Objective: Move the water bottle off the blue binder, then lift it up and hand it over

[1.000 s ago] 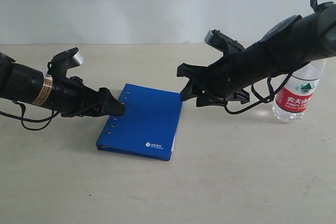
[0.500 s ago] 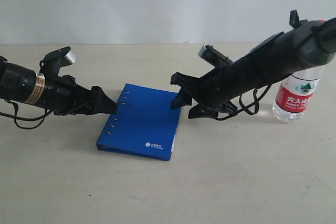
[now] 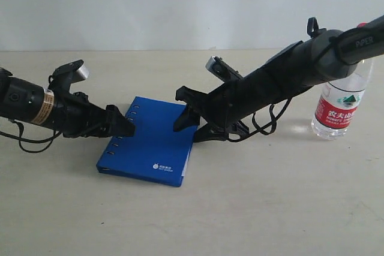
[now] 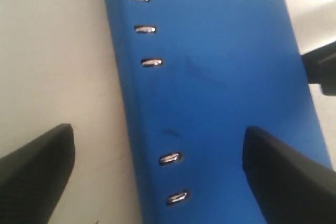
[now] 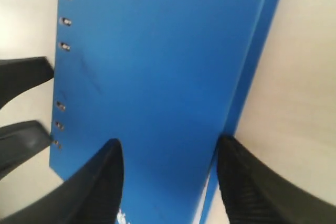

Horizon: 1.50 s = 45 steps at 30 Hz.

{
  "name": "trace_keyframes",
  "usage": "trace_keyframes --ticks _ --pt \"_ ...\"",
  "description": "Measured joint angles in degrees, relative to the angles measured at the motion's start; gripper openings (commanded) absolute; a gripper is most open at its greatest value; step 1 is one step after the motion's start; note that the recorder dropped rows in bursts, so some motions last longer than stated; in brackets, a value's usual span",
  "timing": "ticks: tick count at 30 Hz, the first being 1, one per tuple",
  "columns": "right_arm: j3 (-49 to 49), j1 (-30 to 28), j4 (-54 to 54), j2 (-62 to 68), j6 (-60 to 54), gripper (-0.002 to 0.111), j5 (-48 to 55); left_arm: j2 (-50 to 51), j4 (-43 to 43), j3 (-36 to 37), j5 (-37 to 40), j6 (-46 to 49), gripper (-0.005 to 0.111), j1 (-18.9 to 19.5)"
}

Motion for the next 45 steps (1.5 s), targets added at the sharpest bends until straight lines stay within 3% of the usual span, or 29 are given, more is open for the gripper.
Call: trace_keyframes --ticks 19,26,30,31,33,34,35,41,45 --pt "0.0 0.0 3.8 -1.4 -7.1 0.049 4.7 1.9 -1.2 -0.7 -6.1 1.0 0.08 0.4" --pt "0.0 0.5 6.6 -1.4 -9.2 0.049 3.4 2.8 -0.5 -0.9 -15.6 2.0 0.08 0.5" --pt "0.0 0.5 6.9 -1.4 -9.6 0.048 3.2 2.8 -0.5 -0.9 -16.4 2.8 0.08 0.5" --pt "0.0 0.5 7.0 -1.4 -9.6 0.045 3.2 2.8 -0.5 -0.9 -16.4 3.0 0.08 0.5" --pt "0.0 0.5 7.0 -1.4 -9.7 0.023 3.0 2.8 -0.5 -0.9 -16.4 3.0 0.08 0.6" --pt "0.0 0.5 7.0 -1.4 -9.7 0.004 2.8 2.8 -0.5 -0.9 -16.4 3.0 0.08 0.7" --pt "0.0 0.6 6.5 -1.4 -9.9 0.0 2.0 2.8 -0.5 -0.9 -16.5 3.1 0.08 1.4" --pt "-0.3 0.9 4.7 -1.8 -8.7 0.0 1.4 0.6 -1.8 -0.4 -18.8 3.2 0.08 8.9" --pt "-0.3 -1.1 2.1 -4.0 -8.7 0.0 3.2 1.6 -5.2 0.4 -19.5 5.6 0.08 9.7"
